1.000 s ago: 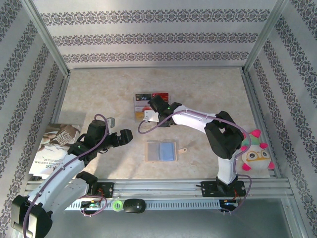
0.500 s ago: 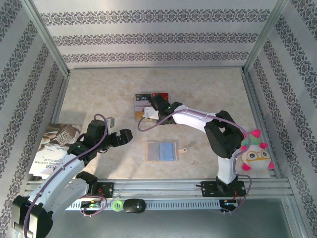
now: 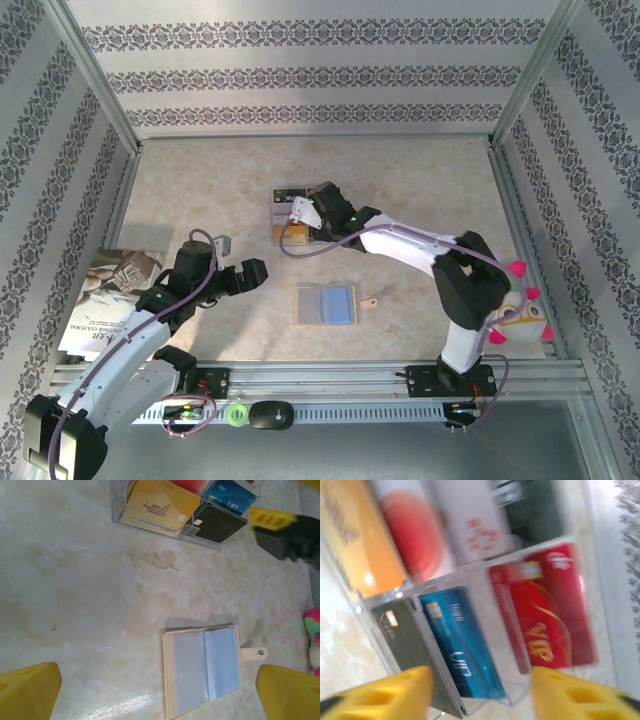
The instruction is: Take the credit cards out of the card holder
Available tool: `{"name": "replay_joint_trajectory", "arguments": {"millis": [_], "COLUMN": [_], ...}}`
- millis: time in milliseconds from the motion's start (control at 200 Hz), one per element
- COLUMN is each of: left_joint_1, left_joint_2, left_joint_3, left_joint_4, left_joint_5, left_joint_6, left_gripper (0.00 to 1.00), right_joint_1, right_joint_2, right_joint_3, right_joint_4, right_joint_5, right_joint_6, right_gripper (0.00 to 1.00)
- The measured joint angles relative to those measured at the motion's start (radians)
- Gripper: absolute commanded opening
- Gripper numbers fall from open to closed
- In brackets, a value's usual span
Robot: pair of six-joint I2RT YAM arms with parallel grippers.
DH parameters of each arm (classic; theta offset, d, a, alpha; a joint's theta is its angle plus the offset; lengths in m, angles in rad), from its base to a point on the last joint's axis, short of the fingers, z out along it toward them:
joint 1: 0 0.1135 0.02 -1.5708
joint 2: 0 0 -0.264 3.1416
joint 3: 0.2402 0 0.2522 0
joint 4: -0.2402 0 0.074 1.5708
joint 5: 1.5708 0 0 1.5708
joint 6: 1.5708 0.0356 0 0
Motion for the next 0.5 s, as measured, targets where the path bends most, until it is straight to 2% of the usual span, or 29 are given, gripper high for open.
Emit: {"name": "replay_joint_trajectory", "arguments": {"millis": [125,270,390,500], "left_joint_1": [0.000,0.000,0.000,0.010], "left_joint_2": [0.000,0.027,0.103,0.216], "left_joint_3": [0.000,0.028,0.092,0.162], "left_joint_4": [0.016,0.061,0.129,0.192], "left_joint_5": [-0.051,-0.145,-0.237,-0.380], "left_joint_6": [-0.005,-0.003,0.031,0.097], "left_gripper": [1.00,1.00,1.00,1.00], "right_joint_1": [0.000,0.002,0.001,-0.006], "right_joint_2": [-0.189,-0.389,-0.463,-0.490], "right_joint_3": [-0.107,-0.306,-0.431,-0.497], "right_joint_4": [0.095,0.248,0.298,0.307], "right_joint_5": [-0.026,0.010,0.043,0.080], "right_joint_6": [0.179,0.441,0.621,0.747], "right_gripper": [0.98,0.98,0.98,0.98]}}
